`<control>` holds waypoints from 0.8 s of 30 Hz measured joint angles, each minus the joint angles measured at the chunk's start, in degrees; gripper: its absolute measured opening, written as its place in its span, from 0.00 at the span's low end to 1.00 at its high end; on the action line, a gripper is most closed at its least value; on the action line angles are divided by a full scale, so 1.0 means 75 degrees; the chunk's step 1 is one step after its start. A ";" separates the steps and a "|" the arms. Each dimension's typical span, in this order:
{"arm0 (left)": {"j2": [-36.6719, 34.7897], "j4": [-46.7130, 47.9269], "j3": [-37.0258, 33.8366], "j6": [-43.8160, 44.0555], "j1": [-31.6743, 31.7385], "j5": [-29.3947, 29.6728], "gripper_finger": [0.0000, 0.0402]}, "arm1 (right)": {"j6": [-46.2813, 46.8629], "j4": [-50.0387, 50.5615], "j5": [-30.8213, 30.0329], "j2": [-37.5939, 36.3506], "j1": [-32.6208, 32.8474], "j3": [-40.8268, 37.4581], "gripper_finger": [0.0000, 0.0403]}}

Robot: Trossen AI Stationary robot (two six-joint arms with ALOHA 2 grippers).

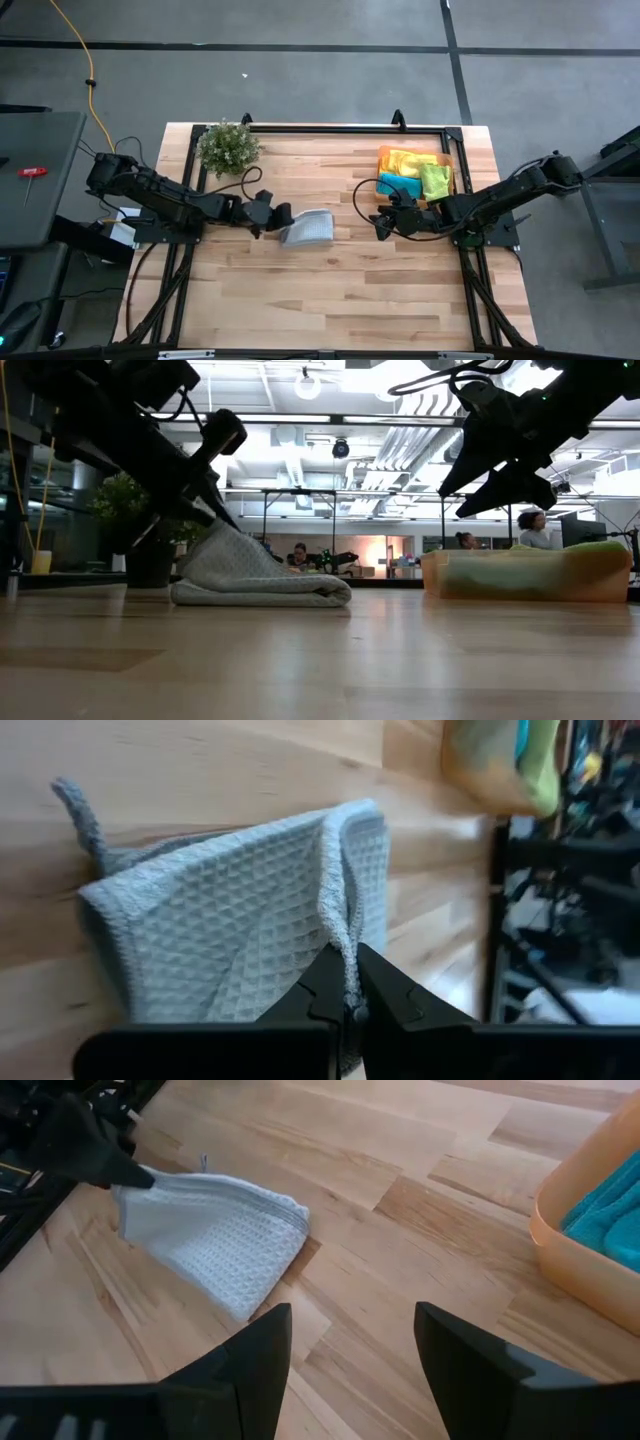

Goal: Fold microfiber towels
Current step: Fold the gray microfiber cloth

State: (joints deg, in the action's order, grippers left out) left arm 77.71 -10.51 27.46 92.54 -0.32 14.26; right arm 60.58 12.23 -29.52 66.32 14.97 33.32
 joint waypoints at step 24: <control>0.0055 0.1033 0.0000 0.1099 -0.0443 0.1156 0.03 | -0.0014 0.0227 -0.0244 0.0003 -0.0001 0.0003 0.51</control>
State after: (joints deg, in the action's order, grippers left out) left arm 78.13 -2.76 27.46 100.78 -3.65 22.93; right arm 60.47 13.93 -31.35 66.34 14.97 33.34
